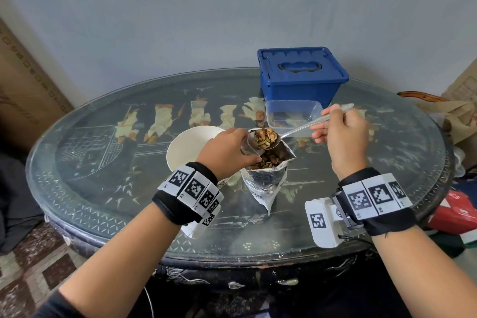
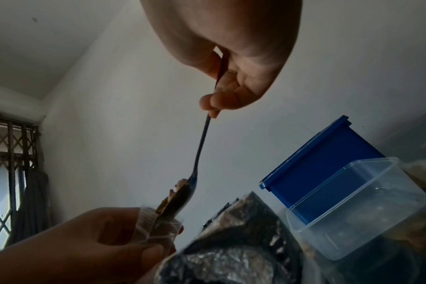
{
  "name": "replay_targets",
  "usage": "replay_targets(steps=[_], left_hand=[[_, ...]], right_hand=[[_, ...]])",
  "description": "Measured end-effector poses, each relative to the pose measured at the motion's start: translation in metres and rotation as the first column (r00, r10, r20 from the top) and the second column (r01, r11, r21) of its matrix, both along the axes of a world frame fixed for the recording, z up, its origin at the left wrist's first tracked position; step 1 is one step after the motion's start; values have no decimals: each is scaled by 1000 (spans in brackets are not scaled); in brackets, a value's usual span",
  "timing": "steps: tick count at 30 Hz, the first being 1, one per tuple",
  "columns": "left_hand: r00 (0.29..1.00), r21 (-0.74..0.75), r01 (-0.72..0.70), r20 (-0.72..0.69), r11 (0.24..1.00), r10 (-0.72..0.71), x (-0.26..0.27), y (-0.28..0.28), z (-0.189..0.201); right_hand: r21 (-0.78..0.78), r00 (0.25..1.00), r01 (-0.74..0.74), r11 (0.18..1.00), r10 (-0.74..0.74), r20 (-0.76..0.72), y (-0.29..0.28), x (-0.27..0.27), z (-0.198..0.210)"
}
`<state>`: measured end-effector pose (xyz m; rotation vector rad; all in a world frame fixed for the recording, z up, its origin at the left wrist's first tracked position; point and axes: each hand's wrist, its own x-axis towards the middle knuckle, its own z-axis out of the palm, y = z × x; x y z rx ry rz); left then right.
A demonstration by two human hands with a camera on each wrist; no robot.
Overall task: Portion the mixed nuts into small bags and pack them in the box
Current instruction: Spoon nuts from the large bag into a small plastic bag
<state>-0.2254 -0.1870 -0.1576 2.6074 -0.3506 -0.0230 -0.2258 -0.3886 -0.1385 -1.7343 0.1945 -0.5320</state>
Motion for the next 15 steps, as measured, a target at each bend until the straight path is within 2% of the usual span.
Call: replay_targets(steps=[11, 15], left_hand=[[1000, 0, 9, -23, 1000, -9, 2, -7, 0], [1000, -21, -2, -19, 1000, 1, 2, -8, -2]], right_hand=[[-85, 998, -55, 995, 59, 39, 7, -3, 0], [-175, 992, -74, 982, 90, 85, 10, -4, 2]])
